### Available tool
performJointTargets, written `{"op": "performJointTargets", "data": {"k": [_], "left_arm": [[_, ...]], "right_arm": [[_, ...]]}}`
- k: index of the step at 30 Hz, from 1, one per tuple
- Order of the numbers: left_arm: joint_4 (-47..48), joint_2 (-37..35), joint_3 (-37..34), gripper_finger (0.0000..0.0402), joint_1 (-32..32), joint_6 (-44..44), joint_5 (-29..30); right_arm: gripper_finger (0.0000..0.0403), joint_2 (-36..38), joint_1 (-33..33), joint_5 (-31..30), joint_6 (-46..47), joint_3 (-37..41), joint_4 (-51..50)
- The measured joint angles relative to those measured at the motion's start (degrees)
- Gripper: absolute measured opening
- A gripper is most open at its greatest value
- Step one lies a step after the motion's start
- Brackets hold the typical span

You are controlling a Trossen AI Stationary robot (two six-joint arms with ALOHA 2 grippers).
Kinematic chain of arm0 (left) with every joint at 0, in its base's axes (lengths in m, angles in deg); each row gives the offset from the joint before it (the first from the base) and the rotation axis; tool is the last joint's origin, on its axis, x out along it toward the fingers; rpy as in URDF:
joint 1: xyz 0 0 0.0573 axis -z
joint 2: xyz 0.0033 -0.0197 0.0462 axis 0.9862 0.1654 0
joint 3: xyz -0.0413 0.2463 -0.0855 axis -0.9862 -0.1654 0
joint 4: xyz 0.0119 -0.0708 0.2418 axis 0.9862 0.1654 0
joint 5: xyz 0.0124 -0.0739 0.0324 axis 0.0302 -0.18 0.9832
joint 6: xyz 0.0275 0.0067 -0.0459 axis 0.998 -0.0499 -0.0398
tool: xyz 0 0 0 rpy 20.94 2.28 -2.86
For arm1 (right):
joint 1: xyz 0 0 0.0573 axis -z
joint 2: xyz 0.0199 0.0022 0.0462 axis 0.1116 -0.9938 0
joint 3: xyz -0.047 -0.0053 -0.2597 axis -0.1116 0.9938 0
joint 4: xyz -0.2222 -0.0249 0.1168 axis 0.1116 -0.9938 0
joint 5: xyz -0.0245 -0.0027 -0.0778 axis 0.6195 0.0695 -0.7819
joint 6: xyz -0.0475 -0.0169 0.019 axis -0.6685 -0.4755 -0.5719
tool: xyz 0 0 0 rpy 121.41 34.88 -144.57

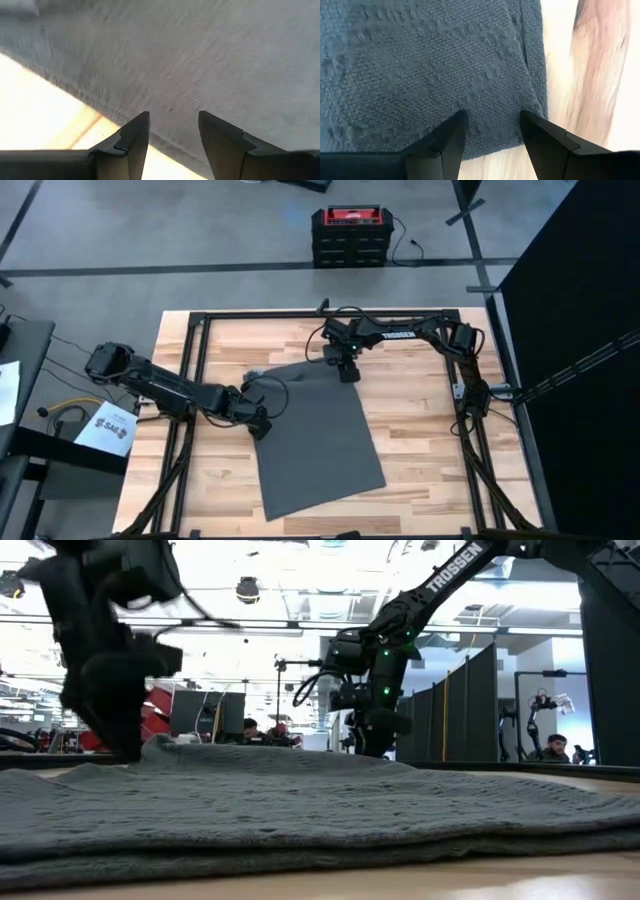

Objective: Roll towel
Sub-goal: Fold the gray towel

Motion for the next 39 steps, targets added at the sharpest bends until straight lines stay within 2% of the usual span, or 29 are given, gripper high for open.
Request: {"op": "performJointTargets", "data": {"k": [5, 7, 9, 12, 15, 18, 23, 26, 29, 35, 39], "left_arm": [[4.55, -4.08, 4.19, 0.0157, 1.27, 2.26, 2.14], [4.40, -5.78, 4.86, 0.0157, 0.92, 5.42, 6.33], [4.08, -7.07, 5.07, 0.0157, -1.37, 9.24, 9.29], [0.49, -7.73, 5.14, 0.0157, -8.75, 15.34, 10.02], [-6.17, -5.37, 4.66, 0.0157, -16.36, 22.65, 6.36], [-11.02, -0.06, 4.56, 0.0157, -22.29, 28.42, 1.16], [-13.85, 10.63, 4.56, 0.0157, -26.00, 31.77, -5.27], [-10.19, 14.04, 5.50, 0.0157, -26.20, 30.61, -5.93], [-4.43, 14.43, 5.72, 0.0157, -26.16, 28.12, -4.93], [9.11, 8.28, 5.32, 0.0157, -25.68, 23.97, -1.25], [14.27, 2.23, 5.22, 0.0157, -25.75, 20.63, 3.80]], "right_arm": [[0.0177, 0.32, -0.04, -0.06, 0.04, 0.08, 1.13], [0.0177, 0.30, -0.04, -0.17, 0.04, 0.13, 1.57], [0.0177, 0.26, -0.15, -0.19, 0.06, 0.15, 2.02], [0.0177, 0.21, -0.21, -0.36, 0.06, 0.17, 2.32], [0.0177, 0.17, -0.48, -0.48, 0.13, 0.17, 2.63], [0.0177, 0.15, -0.76, -0.87, 0.13, 0.22, 2.85], [0.0177, 0.13, -1.04, -0.87, 0.10, 0.22, 3.06], [0.0177, 0.10, -0.97, -0.85, 0.08, 0.24, 2.85], [0.0177, 0.08, -0.38, -0.35, 0.01, 0.24, 2.99], [0.0177, -0.02, 0.26, 0.50, 0.06, 0.28, 3.15], [0.0177, 0.04, 0.35, 0.03, 0.02, 0.28, 2.84]]}}
